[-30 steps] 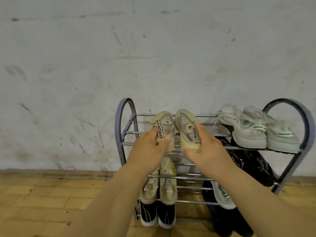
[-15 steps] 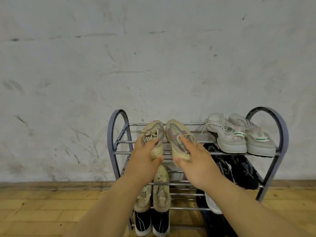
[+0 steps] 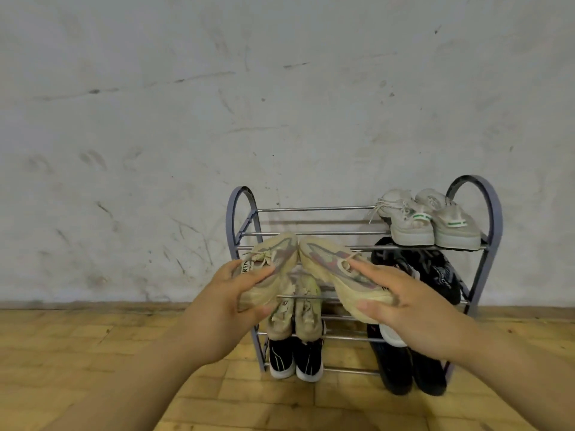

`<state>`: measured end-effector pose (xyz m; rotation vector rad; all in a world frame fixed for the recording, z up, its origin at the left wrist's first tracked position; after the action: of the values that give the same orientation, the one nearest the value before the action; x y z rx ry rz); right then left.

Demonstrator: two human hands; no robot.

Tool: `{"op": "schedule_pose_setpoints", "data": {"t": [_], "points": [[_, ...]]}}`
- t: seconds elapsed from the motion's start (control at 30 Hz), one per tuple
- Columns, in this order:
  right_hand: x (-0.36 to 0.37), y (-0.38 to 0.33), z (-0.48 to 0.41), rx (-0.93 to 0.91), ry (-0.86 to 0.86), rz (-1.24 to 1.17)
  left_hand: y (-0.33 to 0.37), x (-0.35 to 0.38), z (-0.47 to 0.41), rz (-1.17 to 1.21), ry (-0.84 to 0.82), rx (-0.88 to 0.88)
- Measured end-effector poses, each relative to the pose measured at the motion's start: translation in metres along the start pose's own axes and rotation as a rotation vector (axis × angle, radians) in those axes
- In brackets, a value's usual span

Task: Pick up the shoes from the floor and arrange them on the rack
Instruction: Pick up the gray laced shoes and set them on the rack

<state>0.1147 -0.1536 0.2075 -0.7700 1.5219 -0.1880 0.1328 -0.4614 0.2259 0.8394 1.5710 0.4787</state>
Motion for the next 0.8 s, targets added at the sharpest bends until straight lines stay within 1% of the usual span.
{"op": "schedule_pose_setpoints", "data": {"t": [0.13,0.27,0.4,0.67,0.8], "points": [[-0.003,0.004,0.018,0.028,-0.047,-0.041,0.008,-0.003,0.028,0.022,-0.055,-0.057],[0.006,0.01,0.015,0.075,-0.072,-0.022,0.004,0.018,0.026,0.037,-0.099,-0.087],[0.025,0.017,0.0,0.108,-0.052,-0.019,-0.006,0.046,0.008,0.124,-0.096,-0.148],[0.079,0.043,-0.066,0.196,-0.058,-0.069,-0.039,0.084,-0.049,0.086,-0.051,-0.179],[0.105,0.047,-0.107,0.212,-0.041,-0.033,-0.068,0.086,-0.083,0.032,-0.023,-0.184]]}}
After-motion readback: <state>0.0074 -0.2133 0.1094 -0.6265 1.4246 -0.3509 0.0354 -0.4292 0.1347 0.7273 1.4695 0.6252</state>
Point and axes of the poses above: each hand's wrist, its own z-axis away from the middle knuckle, its own x-axis out of the palm, y = z × x, the point moved 3 cm from there along -z, towards the middle knuckle, and after that the axes turned 14 degrees about z, right-handed, at the moved point
